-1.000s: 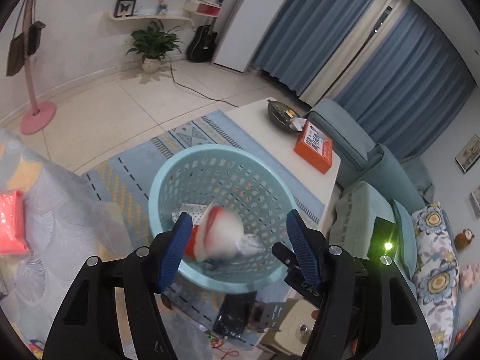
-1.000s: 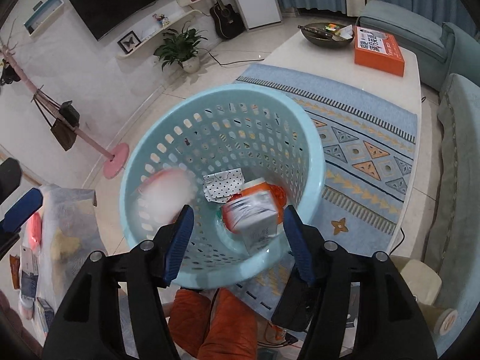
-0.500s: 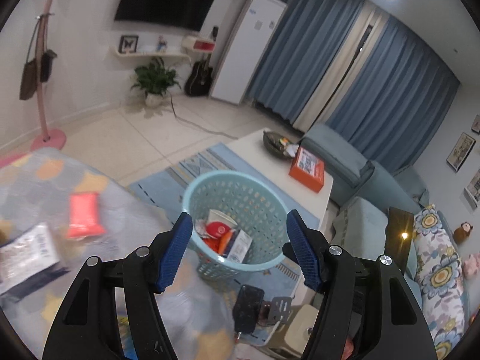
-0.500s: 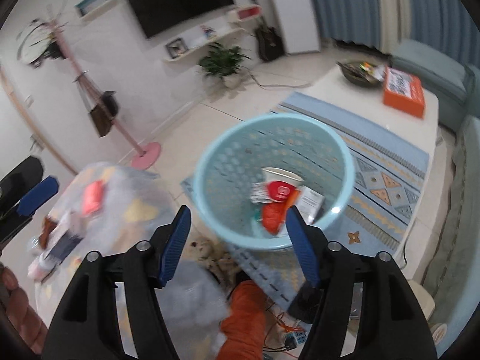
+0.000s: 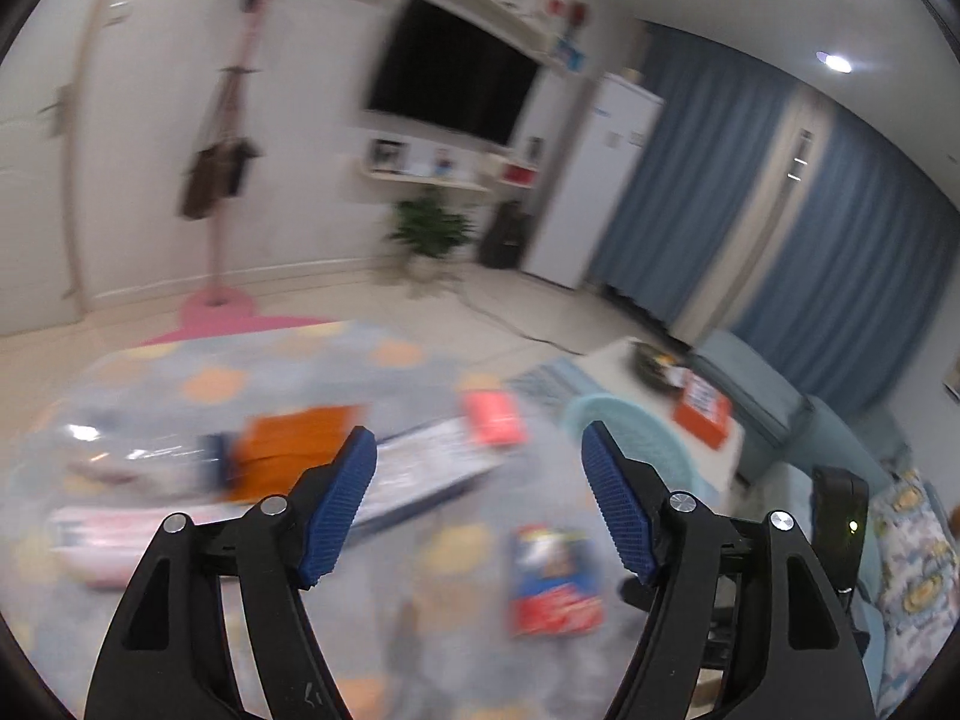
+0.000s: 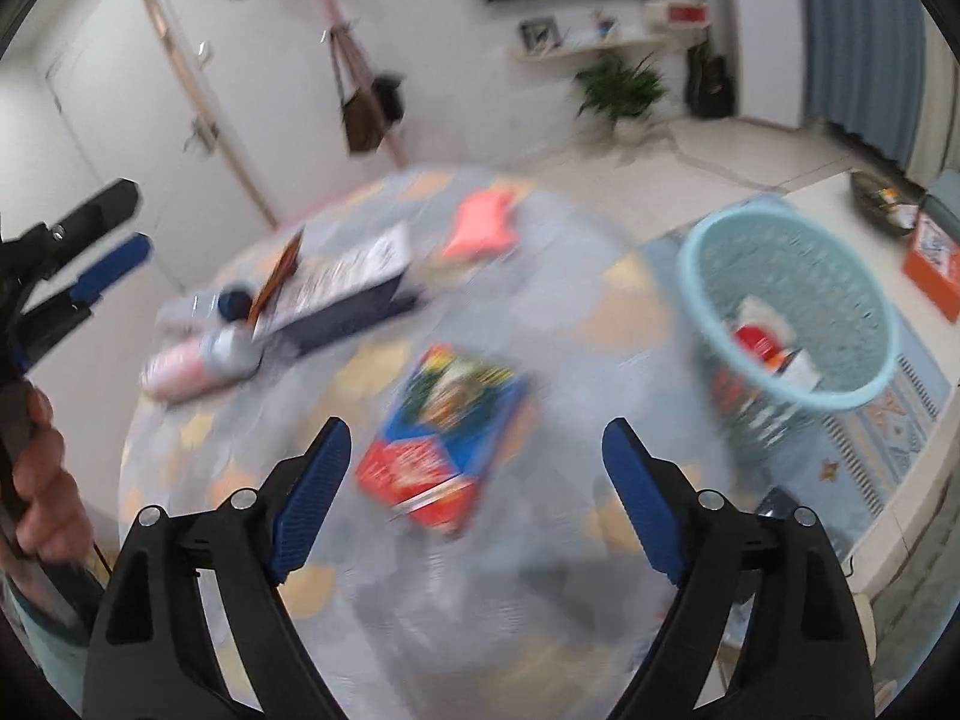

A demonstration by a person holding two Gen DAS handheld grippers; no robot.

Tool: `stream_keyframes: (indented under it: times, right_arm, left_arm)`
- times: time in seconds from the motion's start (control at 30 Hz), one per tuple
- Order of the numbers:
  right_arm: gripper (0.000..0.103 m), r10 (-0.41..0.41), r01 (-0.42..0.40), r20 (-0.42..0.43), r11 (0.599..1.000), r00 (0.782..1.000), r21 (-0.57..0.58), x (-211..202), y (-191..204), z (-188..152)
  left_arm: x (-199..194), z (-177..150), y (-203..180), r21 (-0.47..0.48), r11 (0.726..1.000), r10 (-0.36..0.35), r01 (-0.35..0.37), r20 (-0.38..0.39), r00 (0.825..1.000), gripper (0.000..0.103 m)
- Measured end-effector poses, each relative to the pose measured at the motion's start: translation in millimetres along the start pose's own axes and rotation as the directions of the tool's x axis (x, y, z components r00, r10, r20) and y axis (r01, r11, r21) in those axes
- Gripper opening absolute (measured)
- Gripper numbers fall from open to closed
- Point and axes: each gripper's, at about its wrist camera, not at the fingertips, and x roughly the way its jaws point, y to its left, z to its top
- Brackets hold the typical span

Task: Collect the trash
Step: 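Grasp the pink-white bottle with the left tool while the right tool grasps the tiger card box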

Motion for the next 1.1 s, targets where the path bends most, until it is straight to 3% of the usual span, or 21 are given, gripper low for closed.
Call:
stream_keyframes:
  times: [0.17,0.27,0.33,0.47,0.6,0.73,0.83,1.0,1.1]
  right_arm:
    - [0.082,-0.137,0.137,0.006,0.989,0.991,-0.057,31,29,-9]
    - [0.082,-0.124,0.122,-0.044,0.992,0.991,-0.043,46,29,-14]
    - [0.082,-0.126,0.125,-0.057,0.992,0.990,-0.034,51,29,-16]
    - [0.083,-0.130,0.126,-0.076,0.990,0.989,-0.055,55,33,-18]
    - [0.086,-0.163,0.155,-0.084,0.983,0.983,-0.098,61,45,-19]
    - [0.087,-0.187,0.176,-0.085,0.977,0.979,-0.120,64,50,-21]
    - [0.088,-0.187,0.175,-0.084,0.976,0.979,-0.127,67,52,-20]
    - [0.088,-0.184,0.173,-0.072,0.976,0.980,-0.130,67,52,-22]
    - [0.088,-0.190,0.181,-0.064,0.975,0.980,-0.131,66,51,-23]
  left_arm:
    - [-16,-7,84,-0.066,0.982,0.174,-0.175,-0.022,0.985,0.072]
    - [-12,-9,121,-0.066,0.960,0.269,-0.273,-0.075,0.960,0.070]
    - [-11,-10,142,-0.081,0.951,0.291,-0.299,-0.091,0.952,0.070]
    - [-10,-8,169,-0.120,0.948,0.284,-0.295,-0.100,0.954,0.070]
    - [4,-13,184,-0.153,0.958,0.221,-0.243,-0.150,0.964,0.070]
    - [2,-21,178,-0.114,0.972,0.182,-0.206,-0.190,0.965,0.070]
    - [-6,-29,171,-0.101,0.989,0.081,-0.107,-0.237,0.968,0.070]
    - [-16,-47,153,-0.073,0.996,-0.064,0.044,-0.289,0.955,0.072]
    - [-14,-57,133,-0.015,0.998,-0.066,0.065,-0.327,0.943,0.072]
